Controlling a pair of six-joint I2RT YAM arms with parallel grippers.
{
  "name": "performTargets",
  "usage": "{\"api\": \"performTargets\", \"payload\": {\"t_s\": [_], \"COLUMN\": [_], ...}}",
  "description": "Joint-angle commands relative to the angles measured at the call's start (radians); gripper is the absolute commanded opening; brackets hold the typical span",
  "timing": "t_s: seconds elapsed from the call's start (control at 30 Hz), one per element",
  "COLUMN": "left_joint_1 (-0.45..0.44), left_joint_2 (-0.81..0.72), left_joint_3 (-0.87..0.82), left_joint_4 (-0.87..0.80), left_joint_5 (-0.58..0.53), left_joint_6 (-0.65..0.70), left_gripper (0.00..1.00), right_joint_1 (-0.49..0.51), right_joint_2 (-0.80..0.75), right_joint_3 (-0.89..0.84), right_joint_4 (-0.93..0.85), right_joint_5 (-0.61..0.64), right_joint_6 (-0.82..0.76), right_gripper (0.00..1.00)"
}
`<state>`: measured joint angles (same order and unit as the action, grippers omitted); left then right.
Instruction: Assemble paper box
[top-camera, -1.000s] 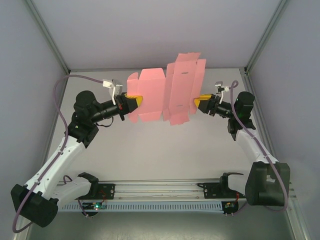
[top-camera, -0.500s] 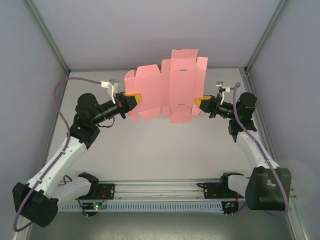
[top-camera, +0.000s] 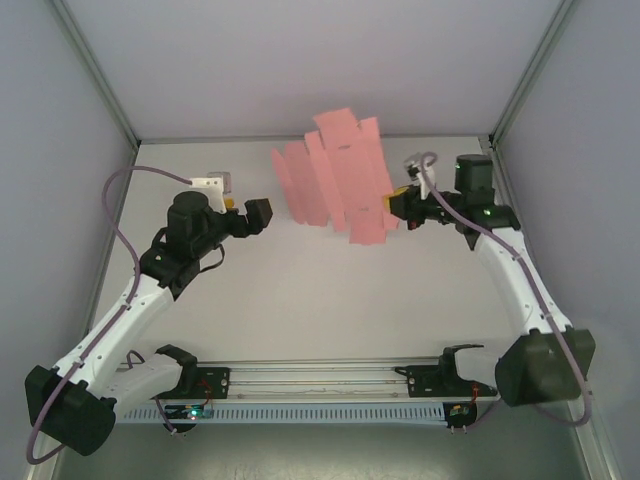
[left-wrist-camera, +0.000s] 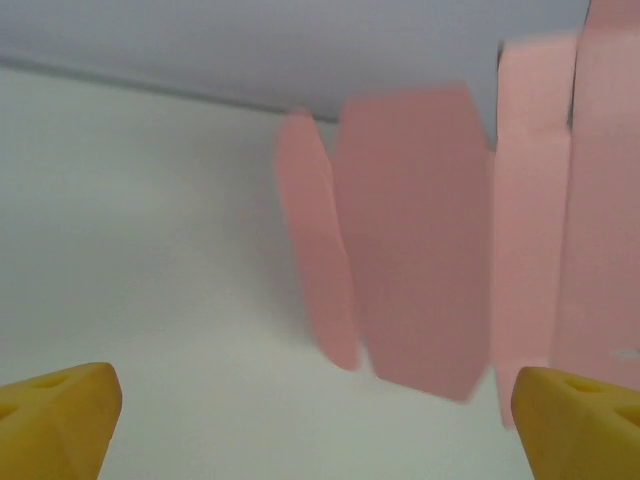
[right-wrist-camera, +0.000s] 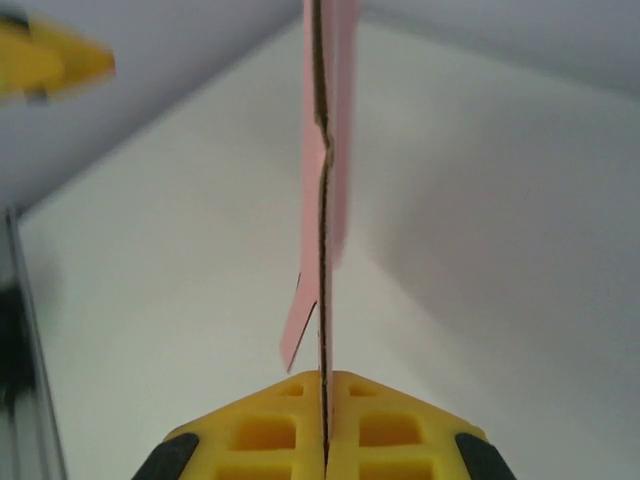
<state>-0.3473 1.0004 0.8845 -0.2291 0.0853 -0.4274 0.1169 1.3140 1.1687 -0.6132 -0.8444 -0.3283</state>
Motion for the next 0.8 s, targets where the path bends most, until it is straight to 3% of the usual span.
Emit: {"api": "performTargets", "payload": {"t_s": [0.0, 0.1, 0.2, 0.27, 0.53, 0.77], "left_joint_1": [0.007, 0.029, 0.035, 0.040, 0.072, 0.125], "left_joint_2": [0.019, 0.081, 0.162, 0.220, 0.496, 0.696], "left_joint_3": [0.102, 0.148, 0.199, 0.231, 0.379, 0.474], "left_joint_4": [-0.195, -0.209, -0.198, -0.186, -0.192, -0.157], "left_joint_5": [-0.162, -0.078, -0.024, 0.004, 0.144, 0.292], "left_joint_6": [0.013, -0.007, 0.000, 0.003, -0.004, 0.006], "left_gripper": [1.00, 1.00, 1.00, 1.00, 1.00, 1.00], "right_joint_1": [0.059, 0.087, 0.107, 0.126, 0.240, 0.288], "right_joint_2": [0.114, 0.206, 0.277, 0.307, 0.306, 0.363], "right_joint_3": [0.085, 0.156, 0.209, 0.212, 0.018, -0.058], "right_joint_4": [-0.419, -0.422, -0.303, -0.225, 0.108, 0.313], "right_joint_5": [0.065, 0.251, 0.601, 0.746, 0.696, 0.738], "right_joint_6": [-0.295, -0.263, -0.184, -0.231, -0.605, -0.642], "right_gripper": [0.00, 0.00, 0.00, 0.00, 0.00, 0.00]}}
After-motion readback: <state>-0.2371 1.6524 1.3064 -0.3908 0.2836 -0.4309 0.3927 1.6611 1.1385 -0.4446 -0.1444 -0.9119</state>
